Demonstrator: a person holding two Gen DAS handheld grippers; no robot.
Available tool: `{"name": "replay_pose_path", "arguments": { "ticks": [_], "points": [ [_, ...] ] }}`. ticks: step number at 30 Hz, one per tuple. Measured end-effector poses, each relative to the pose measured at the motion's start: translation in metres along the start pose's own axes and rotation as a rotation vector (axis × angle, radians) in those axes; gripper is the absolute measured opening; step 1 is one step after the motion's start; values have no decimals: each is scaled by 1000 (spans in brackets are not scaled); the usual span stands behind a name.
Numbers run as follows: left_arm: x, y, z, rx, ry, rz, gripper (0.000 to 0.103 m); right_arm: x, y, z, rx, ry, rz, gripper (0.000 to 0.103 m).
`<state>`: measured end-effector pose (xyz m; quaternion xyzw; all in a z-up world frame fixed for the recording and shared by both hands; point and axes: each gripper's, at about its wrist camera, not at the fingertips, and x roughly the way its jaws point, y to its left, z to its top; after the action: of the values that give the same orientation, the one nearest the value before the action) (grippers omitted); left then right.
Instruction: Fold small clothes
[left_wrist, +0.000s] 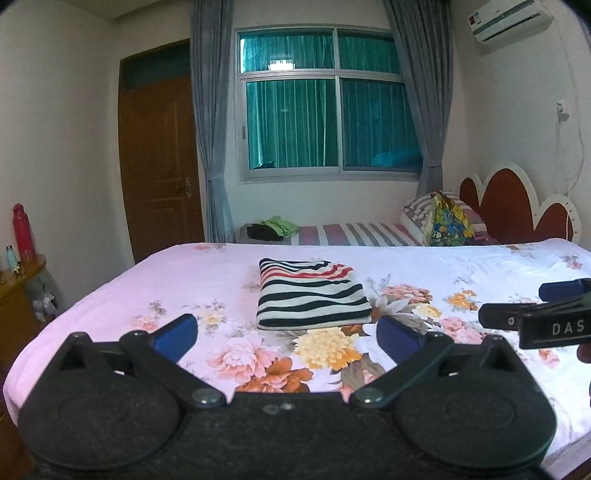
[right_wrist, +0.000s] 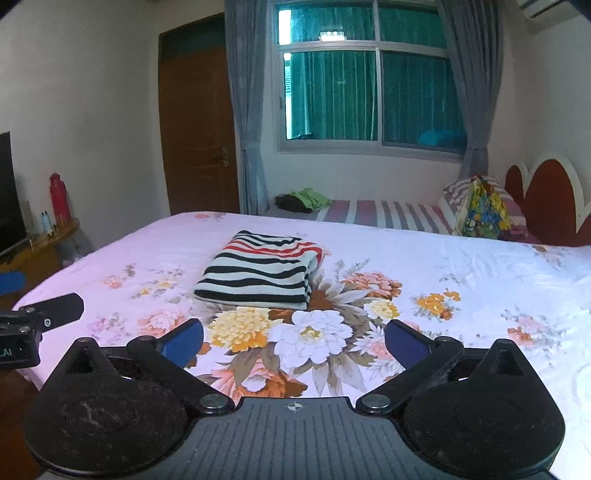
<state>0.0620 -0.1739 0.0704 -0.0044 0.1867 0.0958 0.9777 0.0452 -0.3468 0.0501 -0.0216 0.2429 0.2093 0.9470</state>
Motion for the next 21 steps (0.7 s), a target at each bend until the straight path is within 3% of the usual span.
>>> {"name": "replay_pose_path", "arguments": {
  "ticks": [10,21],
  "points": [
    [-10,9,1,-8,-1,-19,102,-17,8,8,9,-18,-60,103],
    [-14,11,1,-1,-2,-48,102,-21,17,4,-2,-14,-66,103]
  ]
}}
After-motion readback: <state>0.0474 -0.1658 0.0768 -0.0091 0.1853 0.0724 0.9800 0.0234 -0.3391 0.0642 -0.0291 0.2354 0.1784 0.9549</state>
